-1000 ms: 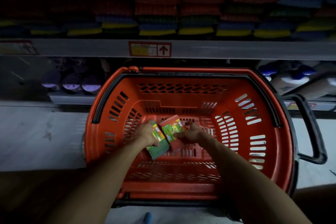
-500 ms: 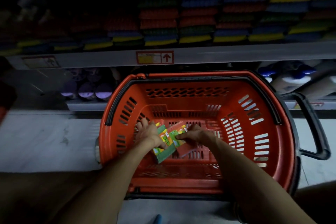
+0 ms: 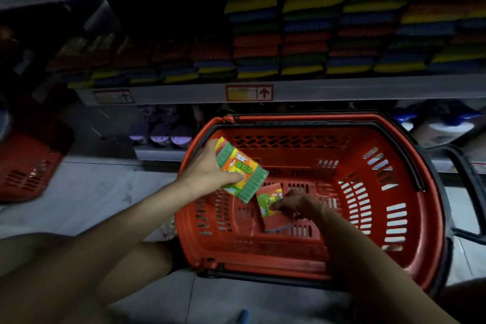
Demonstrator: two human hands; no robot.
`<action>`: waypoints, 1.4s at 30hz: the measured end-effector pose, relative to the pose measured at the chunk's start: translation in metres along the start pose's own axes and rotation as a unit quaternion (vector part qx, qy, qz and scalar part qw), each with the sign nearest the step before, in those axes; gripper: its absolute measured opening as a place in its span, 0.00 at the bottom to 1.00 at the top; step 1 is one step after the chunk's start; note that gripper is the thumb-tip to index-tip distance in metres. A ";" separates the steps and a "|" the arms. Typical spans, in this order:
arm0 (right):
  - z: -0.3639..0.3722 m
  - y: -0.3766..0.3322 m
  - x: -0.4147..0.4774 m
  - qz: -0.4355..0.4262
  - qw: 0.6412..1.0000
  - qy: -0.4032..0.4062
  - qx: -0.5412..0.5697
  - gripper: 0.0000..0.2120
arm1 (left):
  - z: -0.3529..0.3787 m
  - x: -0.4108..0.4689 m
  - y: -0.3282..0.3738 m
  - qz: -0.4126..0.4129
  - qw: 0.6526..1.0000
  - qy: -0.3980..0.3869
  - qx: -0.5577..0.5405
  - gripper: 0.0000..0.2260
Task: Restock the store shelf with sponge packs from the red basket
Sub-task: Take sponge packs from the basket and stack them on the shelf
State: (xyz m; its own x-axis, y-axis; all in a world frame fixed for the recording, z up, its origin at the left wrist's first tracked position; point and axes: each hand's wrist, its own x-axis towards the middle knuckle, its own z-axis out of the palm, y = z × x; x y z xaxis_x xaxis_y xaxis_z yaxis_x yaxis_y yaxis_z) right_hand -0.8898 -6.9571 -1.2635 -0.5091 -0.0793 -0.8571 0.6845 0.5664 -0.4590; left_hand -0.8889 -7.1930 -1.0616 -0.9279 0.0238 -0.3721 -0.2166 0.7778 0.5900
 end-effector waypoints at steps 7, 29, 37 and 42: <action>0.005 -0.009 -0.019 -0.010 0.999 -0.029 0.031 0.11 | -0.043 -0.053 -0.003 0.256 0.956 0.057 0.135 0.36; -0.102 -0.053 -0.204 -0.556 0.633 0.279 -0.462 0.38 | -0.036 -0.033 0.006 0.368 0.864 0.223 0.261 0.46; -0.095 -0.053 -0.271 -0.554 0.676 0.323 -0.362 0.45 | -0.035 -0.056 0.039 0.324 0.890 0.281 0.155 0.43; -0.074 -0.075 -0.282 -0.427 0.881 0.110 0.170 0.35 | -0.033 -0.063 0.049 0.276 0.908 0.312 0.051 0.40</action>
State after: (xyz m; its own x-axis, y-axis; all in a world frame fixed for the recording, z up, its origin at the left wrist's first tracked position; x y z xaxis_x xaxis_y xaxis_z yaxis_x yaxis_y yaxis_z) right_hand -0.8363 -6.9162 -0.9701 -0.9777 -0.1754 -0.1155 0.0999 0.0956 -0.9904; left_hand -0.8511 -7.1769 -0.9856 -0.8845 0.0921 0.4574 0.3334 0.8106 0.4814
